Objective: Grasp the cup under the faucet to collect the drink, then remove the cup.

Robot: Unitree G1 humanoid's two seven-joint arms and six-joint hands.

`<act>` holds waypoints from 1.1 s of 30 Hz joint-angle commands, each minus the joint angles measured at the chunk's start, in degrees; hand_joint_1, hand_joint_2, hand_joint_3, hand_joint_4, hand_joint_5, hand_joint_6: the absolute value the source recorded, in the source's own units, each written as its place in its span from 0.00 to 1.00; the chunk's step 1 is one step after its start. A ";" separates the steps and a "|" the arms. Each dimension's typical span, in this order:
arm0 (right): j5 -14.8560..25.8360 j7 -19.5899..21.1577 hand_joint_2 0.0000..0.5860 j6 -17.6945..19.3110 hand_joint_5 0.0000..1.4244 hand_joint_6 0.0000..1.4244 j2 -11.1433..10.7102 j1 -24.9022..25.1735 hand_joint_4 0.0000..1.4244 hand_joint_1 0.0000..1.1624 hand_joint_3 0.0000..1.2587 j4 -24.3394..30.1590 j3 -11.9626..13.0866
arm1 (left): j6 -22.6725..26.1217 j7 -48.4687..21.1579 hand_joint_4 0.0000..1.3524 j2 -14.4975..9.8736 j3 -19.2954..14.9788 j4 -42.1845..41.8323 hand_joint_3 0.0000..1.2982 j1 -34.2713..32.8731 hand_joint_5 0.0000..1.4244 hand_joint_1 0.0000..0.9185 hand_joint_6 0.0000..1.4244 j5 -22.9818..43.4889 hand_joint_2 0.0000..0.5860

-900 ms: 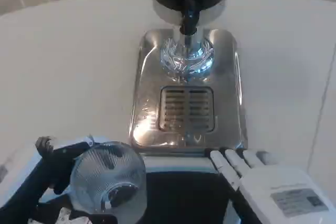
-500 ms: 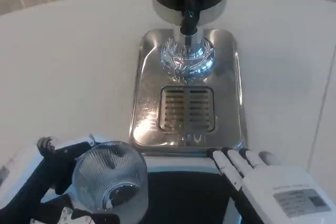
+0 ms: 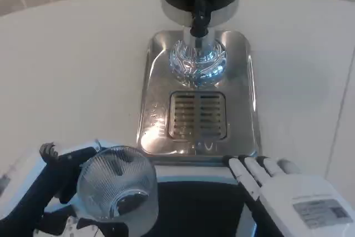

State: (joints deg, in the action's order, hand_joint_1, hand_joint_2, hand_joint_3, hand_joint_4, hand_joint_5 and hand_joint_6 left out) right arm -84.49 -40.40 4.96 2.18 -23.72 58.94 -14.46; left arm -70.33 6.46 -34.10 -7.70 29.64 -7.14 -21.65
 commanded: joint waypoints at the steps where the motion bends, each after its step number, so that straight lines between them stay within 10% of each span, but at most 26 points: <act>1: 0.63 0.53 0.82 0.41 0.00 0.00 0.51 -0.88 0.00 0.25 0.00 1.06 0.14 | 1.16 -0.06 0.87 0.99 -0.29 -1.17 0.77 0.03 0.98 0.52 1.00 1.37 0.13; 33: 1.45 0.88 0.83 0.59 0.00 0.00 2.24 -2.89 0.00 0.23 0.00 1.06 3.19 | 16.15 7.12 0.87 10.72 8.76 6.50 0.77 -21.44 0.98 0.52 1.00 -10.02 0.15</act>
State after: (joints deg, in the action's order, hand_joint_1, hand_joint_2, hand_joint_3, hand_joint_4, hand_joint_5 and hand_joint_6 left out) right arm -83.36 -40.21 4.99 3.16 -26.17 59.14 -11.63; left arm -54.81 10.97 -24.18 -0.36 34.30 -26.59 -30.41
